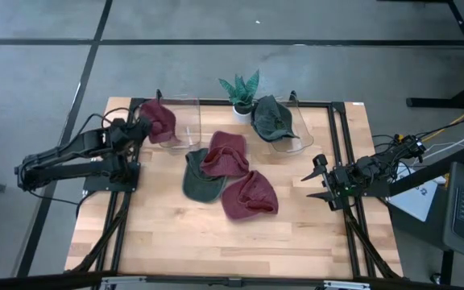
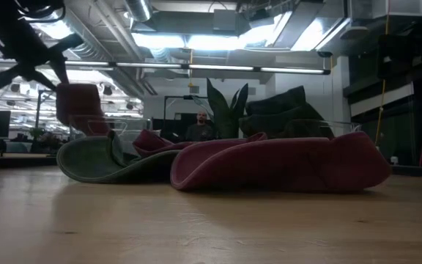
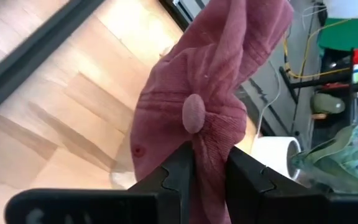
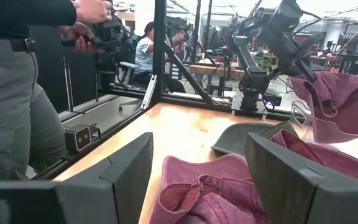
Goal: Pick & Place hat
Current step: Put the bottom red cap into the left bin
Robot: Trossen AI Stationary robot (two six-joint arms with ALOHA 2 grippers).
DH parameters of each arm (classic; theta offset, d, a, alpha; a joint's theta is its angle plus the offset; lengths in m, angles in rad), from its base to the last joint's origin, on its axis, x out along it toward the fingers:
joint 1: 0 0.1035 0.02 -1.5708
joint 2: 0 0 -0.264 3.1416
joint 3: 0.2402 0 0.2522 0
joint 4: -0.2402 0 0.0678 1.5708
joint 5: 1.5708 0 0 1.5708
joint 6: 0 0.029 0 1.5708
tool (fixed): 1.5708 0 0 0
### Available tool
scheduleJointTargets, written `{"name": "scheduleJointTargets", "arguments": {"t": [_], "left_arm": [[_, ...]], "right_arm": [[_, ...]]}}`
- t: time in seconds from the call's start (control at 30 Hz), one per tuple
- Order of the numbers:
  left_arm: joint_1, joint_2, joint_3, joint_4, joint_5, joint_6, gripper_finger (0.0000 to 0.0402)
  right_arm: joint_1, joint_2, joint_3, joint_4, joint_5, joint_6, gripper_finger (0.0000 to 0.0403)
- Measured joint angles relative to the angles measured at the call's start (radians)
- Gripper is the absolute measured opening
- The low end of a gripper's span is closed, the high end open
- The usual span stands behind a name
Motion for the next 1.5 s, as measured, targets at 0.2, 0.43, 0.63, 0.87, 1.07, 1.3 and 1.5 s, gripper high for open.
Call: {"name": "scheduleJointTargets", "arguments": {"t": [0.2,0.43,0.63,0.87,1.07,1.3,1.5], "left_arm": [[0.000,-0.014,0.000,-0.058,0.019,0.019,0.0073],[0.000,-0.016,0.000,-0.068,0.019,0.031,0.0106],[0.000,-0.016,0.000,-0.078,0.018,0.049,0.0170],[-0.005,-0.015,0.003,-0.077,0.056,0.137,0.0211],[-0.020,-0.016,0.056,-0.076,0.072,0.326,0.0208],[-0.028,-0.007,0.111,-0.076,0.134,0.552,0.0208],[-0.044,-0.001,0.117,-0.107,0.276,0.663,0.0208]], "right_arm": [[0.000,0.000,0.000,0.000,0.000,0.000,0.0252],[0.000,0.000,0.000,0.000,0.000,0.000,0.0252],[0.000,0.000,0.000,0.000,0.000,0.000,0.0252],[0.000,0.000,0.000,0.000,0.000,0.000,0.0252],[0.000,0.000,0.000,0.000,0.000,0.000,0.0252],[0.000,0.000,0.000,0.000,0.000,0.000,0.0252],[0.000,0.000,0.000,0.000,0.000,0.000,0.0252]]}}
